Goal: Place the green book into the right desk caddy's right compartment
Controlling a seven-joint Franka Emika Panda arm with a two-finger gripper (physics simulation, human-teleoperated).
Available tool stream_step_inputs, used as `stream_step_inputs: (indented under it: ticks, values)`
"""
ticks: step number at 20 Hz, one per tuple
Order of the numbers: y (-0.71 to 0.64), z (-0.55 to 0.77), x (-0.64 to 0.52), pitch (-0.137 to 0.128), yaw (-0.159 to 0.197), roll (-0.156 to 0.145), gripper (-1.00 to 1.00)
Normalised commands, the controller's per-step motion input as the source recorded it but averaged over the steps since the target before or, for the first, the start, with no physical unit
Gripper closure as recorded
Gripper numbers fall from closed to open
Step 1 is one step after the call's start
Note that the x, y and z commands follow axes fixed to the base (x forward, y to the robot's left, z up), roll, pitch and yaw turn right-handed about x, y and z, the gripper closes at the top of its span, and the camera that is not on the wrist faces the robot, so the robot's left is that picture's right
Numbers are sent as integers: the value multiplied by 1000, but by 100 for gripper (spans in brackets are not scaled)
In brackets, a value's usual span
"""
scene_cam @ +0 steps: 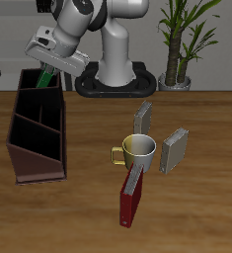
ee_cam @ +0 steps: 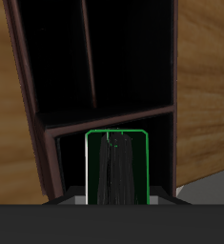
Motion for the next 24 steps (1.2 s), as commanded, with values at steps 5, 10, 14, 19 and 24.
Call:
stream_step_inputs:
  ticks: [5, 10, 14, 19, 24]
  values:
    - [27, -175, -10, 41, 3, 14, 100]
    - [37, -180, -9, 80, 4, -5, -100]
    - [-41, 104, -44, -4, -11, 7, -100]
    - [-7, 102, -56, -24, 1, -4, -100]
    - [-8, 63, -2, -1, 10, 16, -100]
